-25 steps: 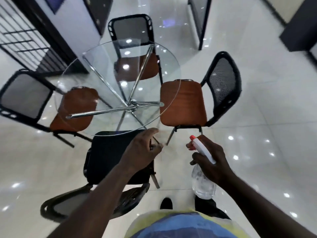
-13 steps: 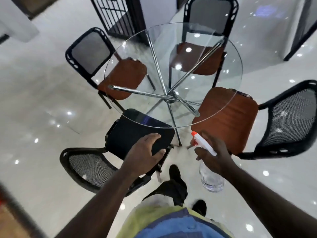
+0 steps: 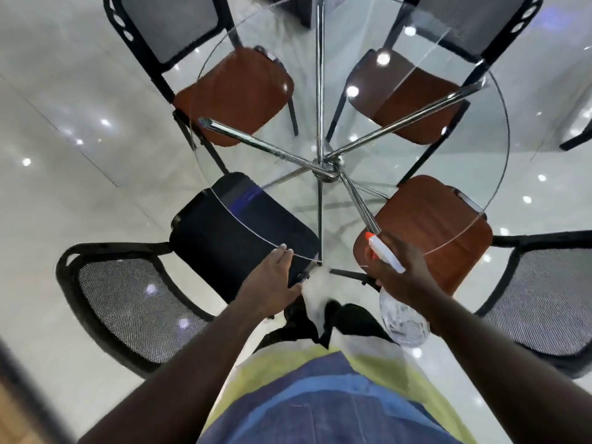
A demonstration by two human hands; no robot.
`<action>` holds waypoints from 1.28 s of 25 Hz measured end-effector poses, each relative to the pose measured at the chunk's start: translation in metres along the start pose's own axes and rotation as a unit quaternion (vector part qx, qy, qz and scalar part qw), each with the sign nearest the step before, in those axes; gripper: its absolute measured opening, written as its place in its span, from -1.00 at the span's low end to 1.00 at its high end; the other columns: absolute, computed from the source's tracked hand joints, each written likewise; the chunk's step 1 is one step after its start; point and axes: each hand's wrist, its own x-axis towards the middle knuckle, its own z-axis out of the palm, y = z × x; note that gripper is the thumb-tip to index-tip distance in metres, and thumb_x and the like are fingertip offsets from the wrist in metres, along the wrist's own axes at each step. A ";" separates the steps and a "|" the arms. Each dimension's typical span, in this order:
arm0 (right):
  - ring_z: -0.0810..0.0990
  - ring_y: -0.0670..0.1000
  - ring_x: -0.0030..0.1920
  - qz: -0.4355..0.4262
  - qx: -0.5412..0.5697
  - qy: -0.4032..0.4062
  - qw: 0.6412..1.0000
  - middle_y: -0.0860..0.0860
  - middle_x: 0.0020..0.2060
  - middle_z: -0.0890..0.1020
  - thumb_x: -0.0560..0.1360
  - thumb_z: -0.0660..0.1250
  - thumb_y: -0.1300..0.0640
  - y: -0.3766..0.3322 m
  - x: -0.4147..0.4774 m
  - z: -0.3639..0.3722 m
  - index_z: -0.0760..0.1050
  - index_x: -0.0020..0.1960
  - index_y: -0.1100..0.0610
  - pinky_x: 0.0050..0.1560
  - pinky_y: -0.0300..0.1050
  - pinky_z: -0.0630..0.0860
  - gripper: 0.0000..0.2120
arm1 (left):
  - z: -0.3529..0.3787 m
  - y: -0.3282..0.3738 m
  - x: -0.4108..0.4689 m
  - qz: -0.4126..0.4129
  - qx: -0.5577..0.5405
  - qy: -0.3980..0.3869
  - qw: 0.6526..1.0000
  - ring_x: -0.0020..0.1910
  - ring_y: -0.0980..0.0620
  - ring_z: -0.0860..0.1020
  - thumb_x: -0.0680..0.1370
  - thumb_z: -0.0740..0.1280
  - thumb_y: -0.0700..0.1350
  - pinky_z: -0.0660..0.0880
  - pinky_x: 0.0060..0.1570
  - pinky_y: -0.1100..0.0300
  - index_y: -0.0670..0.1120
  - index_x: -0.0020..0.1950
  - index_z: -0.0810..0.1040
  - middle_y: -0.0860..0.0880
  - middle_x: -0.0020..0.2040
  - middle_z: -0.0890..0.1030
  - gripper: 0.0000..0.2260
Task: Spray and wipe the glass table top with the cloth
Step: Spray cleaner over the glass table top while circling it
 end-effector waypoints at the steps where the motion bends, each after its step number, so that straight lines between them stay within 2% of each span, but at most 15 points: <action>1: 0.65 0.18 -0.34 -0.004 -0.022 -0.010 1.000 0.08 -0.32 0.63 0.40 0.42 0.19 0.003 0.011 0.000 0.54 -0.12 0.07 -0.28 0.29 0.63 -0.91 | 0.003 -0.001 0.006 -0.009 0.017 -0.011 1.000 0.69 0.00 -0.03 0.63 0.33 0.15 0.05 0.63 0.12 -0.13 0.71 0.01 -0.07 0.72 -0.05 -0.20; 3: 0.66 0.14 -0.32 -0.002 -0.045 -0.040 0.998 0.05 -0.31 0.64 0.46 0.45 0.19 0.012 0.028 0.002 0.55 -0.11 0.06 -0.25 0.30 0.64 -0.91 | 0.005 -0.005 0.015 -0.024 0.036 -0.034 0.998 0.69 -0.05 -0.08 0.64 0.31 0.16 0.03 0.64 0.06 -0.15 0.70 -0.06 -0.10 0.71 -0.15 -0.18; 5: 0.64 0.11 -0.32 -0.032 -0.063 -0.068 0.995 0.01 -0.31 0.61 0.50 0.43 0.15 0.014 0.039 0.003 0.52 -0.11 0.07 -0.25 0.26 0.62 -0.91 | 0.007 -0.005 0.016 -0.040 0.070 -0.056 0.995 0.69 -0.08 -0.03 0.64 0.30 0.16 0.09 0.62 0.01 -0.15 0.70 -0.11 -0.09 0.71 -0.21 -0.16; 8: 0.60 0.08 -0.32 -0.083 -0.087 -0.085 0.989 -0.02 -0.32 0.57 0.48 0.40 0.11 0.009 0.049 0.003 0.48 -0.15 0.08 -0.28 0.16 0.57 -0.90 | 0.005 -0.003 0.017 -0.063 0.109 -0.069 0.990 0.51 -0.15 0.38 0.61 0.30 0.19 0.39 0.41 -0.05 -0.09 0.71 -0.12 0.00 0.70 -0.26 -0.14; 9: 0.59 0.06 -0.34 -0.092 -0.089 -0.088 0.988 -0.03 -0.33 0.56 0.48 0.41 0.15 0.007 0.051 0.004 0.48 -0.16 0.08 -0.30 0.13 0.56 -0.89 | 0.002 -0.002 0.017 -0.068 0.120 -0.075 0.988 0.42 -0.15 0.46 0.61 0.29 0.20 0.44 0.32 -0.06 -0.07 0.71 -0.12 0.03 0.69 -0.29 -0.15; 11: 0.55 0.02 -0.36 -0.114 -0.107 -0.094 0.983 -0.03 -0.36 0.54 0.48 0.42 0.26 0.001 0.053 0.009 0.45 -0.19 0.09 -0.31 0.07 0.50 -0.83 | -0.002 -0.003 0.018 -0.076 0.132 -0.085 0.985 0.37 -0.15 0.49 0.61 0.26 0.21 0.46 0.25 -0.07 -0.02 0.71 -0.15 0.08 0.68 -0.32 -0.15; 14: 0.51 -0.01 -0.29 -0.144 -0.127 -0.121 0.974 -0.02 -0.32 0.54 0.39 0.36 0.24 -0.009 0.058 0.020 0.47 -0.17 0.14 -0.24 -0.09 0.43 -0.93 | -0.005 -0.003 0.017 -0.076 0.150 -0.090 0.982 0.40 -0.14 0.45 0.61 0.26 0.22 0.44 0.26 -0.09 0.00 0.71 -0.19 0.10 0.68 -0.33 -0.15; 17: 0.51 -0.05 -0.24 -0.141 -0.137 -0.132 0.972 -0.02 -0.31 0.54 0.39 0.35 0.20 -0.018 0.066 0.032 0.45 -0.17 0.09 -0.24 -0.32 0.33 -0.92 | -0.004 -0.005 0.018 -0.063 0.169 -0.093 0.979 0.47 -0.13 0.37 0.61 0.26 0.21 0.37 0.35 -0.11 -0.03 0.70 -0.19 0.05 0.69 -0.30 -0.14; 19: 0.53 -0.08 -0.23 -0.133 -0.142 -0.126 0.973 -0.04 -0.32 0.54 0.44 0.40 0.24 -0.023 0.071 0.039 0.41 -0.18 0.02 -0.26 -0.31 0.34 -0.80 | -0.002 -0.007 0.019 -0.050 0.183 -0.087 0.978 0.62 -0.12 0.17 0.62 0.25 0.22 0.16 0.55 -0.14 -0.06 0.71 -0.19 0.00 0.71 -0.24 -0.14; 20: 0.54 -0.09 -0.24 -0.126 -0.136 -0.126 0.974 -0.05 -0.32 0.54 0.45 0.42 0.27 -0.026 0.073 0.042 0.40 -0.19 0.00 -0.27 -0.23 0.38 -0.75 | -0.001 -0.009 0.020 -0.044 0.195 -0.081 0.977 0.67 -0.10 0.02 0.62 0.24 0.22 0.00 0.62 -0.16 -0.08 0.70 -0.19 -0.02 0.71 -0.21 -0.14; 22: 0.54 -0.08 -0.24 -0.121 -0.128 -0.129 0.976 -0.05 -0.30 0.55 0.47 0.42 0.29 -0.034 0.077 0.048 0.43 -0.17 0.01 -0.26 -0.16 0.43 -0.76 | 0.003 -0.011 0.021 -0.030 0.215 -0.073 0.973 0.69 -0.06 -0.18 0.62 0.21 0.22 -0.18 0.63 -0.17 -0.11 0.70 -0.18 -0.07 0.71 -0.18 -0.15; 23: 0.55 -0.07 -0.22 -0.125 -0.128 -0.128 0.976 -0.04 -0.29 0.57 0.47 0.42 0.29 -0.038 0.078 0.051 0.46 -0.15 0.04 -0.25 -0.22 0.41 -0.80 | 0.004 -0.012 0.021 -0.025 0.220 -0.076 0.972 0.69 -0.05 -0.21 0.63 0.20 0.21 -0.20 0.63 -0.16 -0.12 0.70 -0.18 -0.08 0.71 -0.18 -0.16; 26: 0.53 -0.05 -0.19 -0.133 -0.124 -0.120 0.976 0.01 -0.26 0.60 0.49 0.42 0.30 -0.050 0.080 0.057 0.50 -0.12 0.13 -0.26 -0.39 0.36 -0.87 | 0.002 -0.012 0.023 -0.025 0.208 -0.090 0.974 0.68 -0.03 -0.23 0.63 0.21 0.20 -0.21 0.64 -0.13 -0.12 0.70 -0.18 -0.08 0.71 -0.18 -0.16; 29: 0.54 -0.08 -0.21 -0.137 -0.121 -0.108 0.977 -0.01 -0.32 0.56 0.52 0.42 0.29 -0.053 0.078 0.061 0.45 -0.17 0.10 -0.30 -0.39 0.33 -0.81 | -0.003 -0.010 0.025 -0.025 0.195 -0.098 0.975 0.69 -0.02 -0.21 0.63 0.22 0.17 -0.21 0.64 -0.11 -0.12 0.71 -0.16 -0.08 0.71 -0.16 -0.18; 32: 0.54 -0.04 -0.24 -0.132 -0.119 -0.101 0.979 0.01 -0.29 0.59 0.50 0.42 0.29 -0.050 0.077 0.061 0.51 -0.13 0.13 -0.30 -0.39 0.33 -0.88 | -0.009 -0.007 0.027 -0.023 0.207 -0.112 0.972 0.69 -0.02 -0.19 0.64 0.21 0.16 -0.20 0.64 -0.09 -0.13 0.70 -0.14 -0.09 0.72 -0.14 -0.20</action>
